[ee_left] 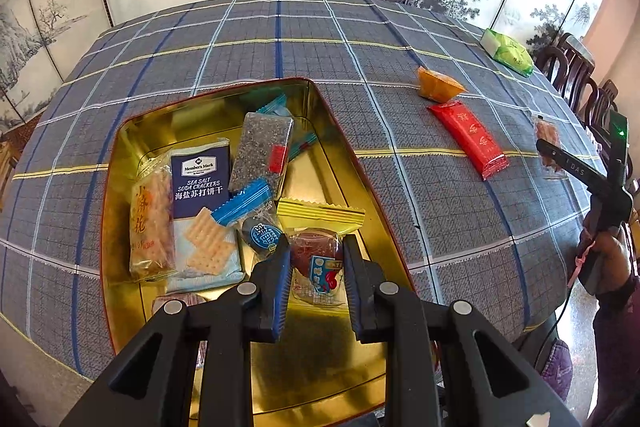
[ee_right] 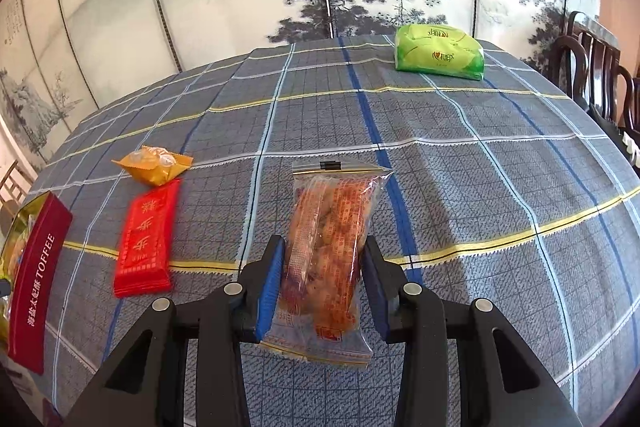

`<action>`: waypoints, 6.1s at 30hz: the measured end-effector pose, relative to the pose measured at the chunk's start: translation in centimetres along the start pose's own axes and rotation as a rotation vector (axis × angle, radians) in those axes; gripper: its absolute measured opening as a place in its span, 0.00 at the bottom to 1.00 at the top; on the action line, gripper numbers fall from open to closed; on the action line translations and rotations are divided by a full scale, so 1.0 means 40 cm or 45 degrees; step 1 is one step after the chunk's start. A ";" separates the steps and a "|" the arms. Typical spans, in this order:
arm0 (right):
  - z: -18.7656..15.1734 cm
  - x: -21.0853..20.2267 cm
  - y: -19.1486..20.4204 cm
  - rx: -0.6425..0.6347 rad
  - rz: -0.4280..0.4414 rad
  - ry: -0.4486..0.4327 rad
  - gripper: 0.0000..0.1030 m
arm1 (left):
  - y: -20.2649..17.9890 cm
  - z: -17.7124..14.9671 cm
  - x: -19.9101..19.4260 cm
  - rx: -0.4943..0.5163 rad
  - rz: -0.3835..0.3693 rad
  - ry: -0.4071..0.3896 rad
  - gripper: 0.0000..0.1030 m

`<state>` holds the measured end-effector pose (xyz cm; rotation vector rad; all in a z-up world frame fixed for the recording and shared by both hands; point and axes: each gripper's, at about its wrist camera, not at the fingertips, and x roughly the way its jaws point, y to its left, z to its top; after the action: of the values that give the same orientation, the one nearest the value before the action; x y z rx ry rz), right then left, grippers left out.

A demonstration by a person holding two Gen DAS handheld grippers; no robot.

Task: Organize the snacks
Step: 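Lower the yellow packet into the tin and open the left tool, then carry the stick pack toward the gold tin with the right tool, then lower the stick pack into the tin and open the right tool, then withdraw the open right tool from the tin toward the red pack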

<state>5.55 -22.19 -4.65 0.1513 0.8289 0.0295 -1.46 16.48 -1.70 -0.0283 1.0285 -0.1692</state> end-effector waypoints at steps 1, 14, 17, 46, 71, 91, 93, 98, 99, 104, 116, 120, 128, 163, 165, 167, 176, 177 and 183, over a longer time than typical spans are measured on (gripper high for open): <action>0.000 0.004 -0.003 0.010 0.007 0.008 0.39 | 0.001 0.002 0.004 -0.006 -0.006 0.002 0.21; -0.003 0.003 -0.002 0.010 0.021 0.003 0.39 | 0.007 0.014 0.004 -0.044 0.017 -0.028 0.21; -0.002 0.004 -0.002 0.012 0.022 0.004 0.39 | 0.010 0.008 -0.012 -0.049 0.030 -0.044 0.21; -0.012 0.009 -0.005 0.025 0.005 0.040 0.39 | -0.014 -0.111 -0.148 -0.012 0.352 -0.282 0.78; -0.054 -0.241 0.294 -0.156 0.375 -0.080 0.39 | 0.035 -0.154 -0.161 -0.065 0.445 -0.321 0.84; -0.147 -0.230 0.747 -0.481 0.751 0.140 0.39 | 0.202 -0.229 -0.175 -0.256 0.607 -0.358 0.86; -0.163 -0.215 0.780 -0.507 0.767 0.171 0.39 | 0.208 -0.231 -0.174 -0.258 0.601 -0.354 0.86; -0.183 -0.176 0.836 -0.546 0.780 0.231 0.39 | 0.211 -0.230 -0.173 -0.249 0.595 -0.356 0.87; -0.188 -0.171 0.845 -0.555 0.779 0.239 0.39 | 0.212 -0.229 -0.173 -0.248 0.590 -0.356 0.87; -0.203 -0.150 0.873 -0.574 0.774 0.267 0.39 | 0.216 -0.230 -0.171 -0.244 0.585 -0.357 0.87; -0.208 -0.135 0.903 -0.599 0.758 0.293 0.39 | 0.231 -0.232 -0.163 -0.258 0.578 -0.349 0.88; -0.210 -0.134 0.910 -0.606 0.755 0.297 0.39 | 0.236 -0.235 -0.161 -0.260 0.574 -0.347 0.88; -0.218 -0.130 0.925 -0.617 0.753 0.305 0.39 | 0.238 -0.239 -0.157 -0.262 0.573 -0.343 0.89; -0.224 -0.107 0.938 -0.620 0.733 0.298 0.39 | 0.263 -0.252 -0.159 -0.296 0.549 -0.337 0.94; -0.222 -0.108 0.937 -0.620 0.732 0.296 0.39 | 0.263 -0.252 -0.159 -0.296 0.551 -0.338 0.94; -0.221 -0.108 0.937 -0.624 0.729 0.289 0.39 | 0.264 -0.251 -0.159 -0.294 0.553 -0.338 0.94; -0.199 -0.126 0.935 -0.604 0.735 0.234 0.39 | 0.262 -0.252 -0.159 -0.291 0.558 -0.338 0.95; -0.197 -0.129 0.933 -0.602 0.735 0.224 0.39 | 0.261 -0.252 -0.160 -0.290 0.561 -0.339 0.95; -0.190 -0.136 0.922 -0.583 0.744 0.203 0.41 | 0.263 -0.256 -0.162 -0.292 0.566 -0.338 0.96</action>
<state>-2.49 14.76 -0.37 -0.0469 0.8929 0.7836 -12.13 28.43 -2.54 -0.0285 0.7627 0.3497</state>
